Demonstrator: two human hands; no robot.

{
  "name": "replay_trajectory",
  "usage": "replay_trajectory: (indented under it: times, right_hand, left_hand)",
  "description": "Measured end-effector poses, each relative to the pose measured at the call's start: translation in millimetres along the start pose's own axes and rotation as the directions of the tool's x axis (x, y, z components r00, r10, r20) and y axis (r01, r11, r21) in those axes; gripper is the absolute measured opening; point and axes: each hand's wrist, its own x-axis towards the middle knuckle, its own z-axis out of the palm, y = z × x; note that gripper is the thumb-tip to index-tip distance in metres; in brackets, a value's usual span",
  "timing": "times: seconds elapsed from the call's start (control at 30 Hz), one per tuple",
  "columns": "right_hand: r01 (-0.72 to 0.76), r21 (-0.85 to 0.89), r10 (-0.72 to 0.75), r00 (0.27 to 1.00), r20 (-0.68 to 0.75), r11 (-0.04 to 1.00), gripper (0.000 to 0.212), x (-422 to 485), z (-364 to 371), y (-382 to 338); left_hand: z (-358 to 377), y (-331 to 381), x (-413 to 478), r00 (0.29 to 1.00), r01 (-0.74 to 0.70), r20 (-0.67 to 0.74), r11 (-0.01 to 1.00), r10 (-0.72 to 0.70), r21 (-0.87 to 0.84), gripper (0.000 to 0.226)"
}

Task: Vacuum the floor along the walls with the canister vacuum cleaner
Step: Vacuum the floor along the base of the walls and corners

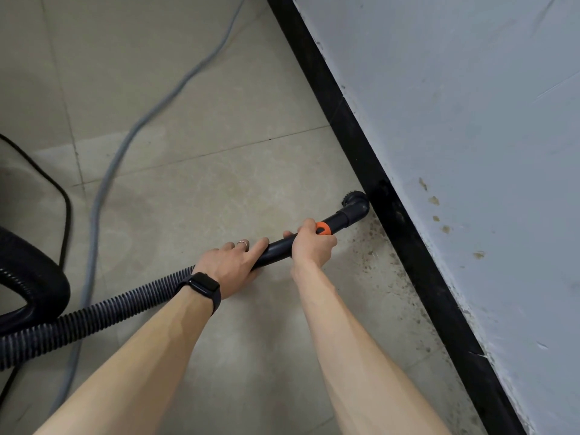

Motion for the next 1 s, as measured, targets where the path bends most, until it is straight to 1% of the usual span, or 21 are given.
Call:
replay_trajectory:
  times: [0.27,0.53,0.6,0.7,0.77,0.87,1.0]
  right_hand:
    - [0.008,0.004,-0.007,1.000,-0.013,1.000,0.017,12.1,1.3,-4.7]
    - [0.007,0.043,-0.007,1.000,-0.004,0.999,0.020,23.1,6.2,-9.3]
    - [0.021,0.055,-0.023,0.999,0.039,0.998,0.023,27.0,8.9,-9.8]
    - [0.063,0.025,-0.066,0.984,0.162,0.998,0.027,36.3,19.1,-17.7]
    - [0.084,-0.033,-0.074,0.969,0.235,0.996,0.024,40.5,30.8,-22.9]
    - [0.104,-0.071,-0.081,0.958,0.275,0.992,0.019,37.5,51.2,-21.5]
    - [0.146,-0.145,-0.082,0.923,0.376,0.979,0.019,14.2,84.5,-6.5]
  left_hand:
    - [-2.2,1.6,10.7,1.000,-0.016,-0.003,1.000,0.016,-0.016,0.043]
    - [-7.3,-0.1,22.7,1.000,-0.009,0.014,1.000,0.009,-0.026,0.042]
    - [-8.0,-0.3,22.4,1.000,0.009,0.012,1.000,-0.009,-0.018,0.043]
    - [-9.8,2.2,25.2,0.997,0.074,0.012,0.997,-0.074,0.006,0.050]
    - [-12.1,3.8,27.0,0.991,0.132,0.029,0.991,-0.131,-0.001,0.053]
    - [-12.1,-2.5,22.0,0.980,0.189,0.062,0.982,-0.188,-0.013,0.055]
    - [-7.2,-34.7,-3.2,0.955,0.294,0.041,0.955,-0.293,-0.034,0.059]
